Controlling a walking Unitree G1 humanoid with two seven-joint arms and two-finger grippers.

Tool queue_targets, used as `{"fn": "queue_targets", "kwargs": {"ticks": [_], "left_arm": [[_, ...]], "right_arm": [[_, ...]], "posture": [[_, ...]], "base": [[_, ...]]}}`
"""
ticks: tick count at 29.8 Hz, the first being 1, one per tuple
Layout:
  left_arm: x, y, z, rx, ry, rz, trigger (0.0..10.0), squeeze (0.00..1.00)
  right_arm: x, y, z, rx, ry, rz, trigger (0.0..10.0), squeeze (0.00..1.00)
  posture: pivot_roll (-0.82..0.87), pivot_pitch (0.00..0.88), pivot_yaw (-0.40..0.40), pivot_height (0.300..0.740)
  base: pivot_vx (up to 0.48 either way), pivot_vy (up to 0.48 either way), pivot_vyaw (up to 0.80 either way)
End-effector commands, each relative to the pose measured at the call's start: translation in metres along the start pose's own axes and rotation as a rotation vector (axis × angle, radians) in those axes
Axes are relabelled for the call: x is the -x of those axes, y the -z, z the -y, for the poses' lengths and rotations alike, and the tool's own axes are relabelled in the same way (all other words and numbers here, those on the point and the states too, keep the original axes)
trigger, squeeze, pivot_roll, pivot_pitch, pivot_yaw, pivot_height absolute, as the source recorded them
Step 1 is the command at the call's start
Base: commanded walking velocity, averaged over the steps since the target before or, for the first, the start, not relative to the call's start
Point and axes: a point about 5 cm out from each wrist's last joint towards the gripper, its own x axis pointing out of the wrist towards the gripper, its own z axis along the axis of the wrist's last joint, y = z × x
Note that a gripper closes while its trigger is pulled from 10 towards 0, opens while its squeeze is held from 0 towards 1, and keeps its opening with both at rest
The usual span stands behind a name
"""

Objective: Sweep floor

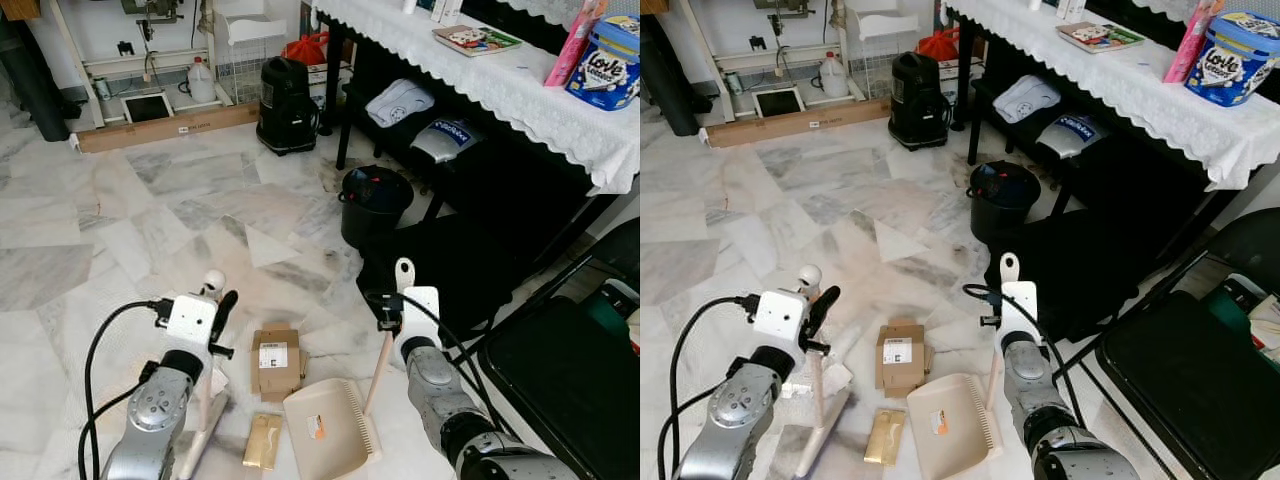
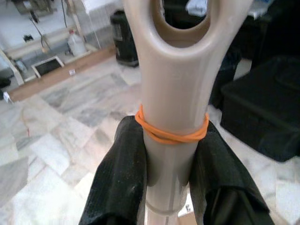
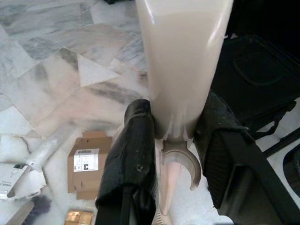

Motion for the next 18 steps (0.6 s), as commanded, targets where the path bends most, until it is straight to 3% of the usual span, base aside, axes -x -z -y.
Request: {"fn": "queue_targets", "kwargs": {"ticks": [1, 4, 6, 12, 18], "left_arm": [[0.004, 0.014, 0.005, -0.01, 0.019, -0.076, 10.0, 0.0], [0.004, 0.017, 0.007, 0.004, 0.033, -0.096, 10.0, 0.0], [0.005, 0.021, 0.01, 0.071, 0.04, -0.125, 10.0, 0.0], [0.003, 0.024, 0.007, 0.147, 0.006, -0.138, 10.0, 0.0], [-0.002, 0.021, -0.002, 0.319, -0.076, -0.115, 10.0, 0.0]], "right_arm": [[0.003, 0.008, -0.001, 0.012, -0.01, -0.035, 10.0, 0.0], [0.003, 0.011, 0.0, 0.013, -0.01, -0.046, 10.0, 0.0], [0.004, 0.014, 0.002, 0.012, -0.007, -0.062, 10.0, 0.0], [0.005, 0.018, 0.004, 0.012, -0.006, -0.078, 10.0, 0.0], [0.007, 0.023, 0.004, 0.012, -0.01, -0.102, 10.0, 0.0]], "posture": [[0.1, 0.082, -0.095, 0.74], [0.1, 0.082, -0.093, 0.74], [0.1, 0.083, -0.092, 0.74], [0.1, 0.084, -0.092, 0.74], [0.09, 0.082, -0.093, 0.74]], "base": [[0.0, 0.0, 0.0], [0.0, 0.0, 0.0], [0.0, 0.0, 0.0], [0.0, 0.0, 0.0], [0.0, 0.0, 0.0]]}}
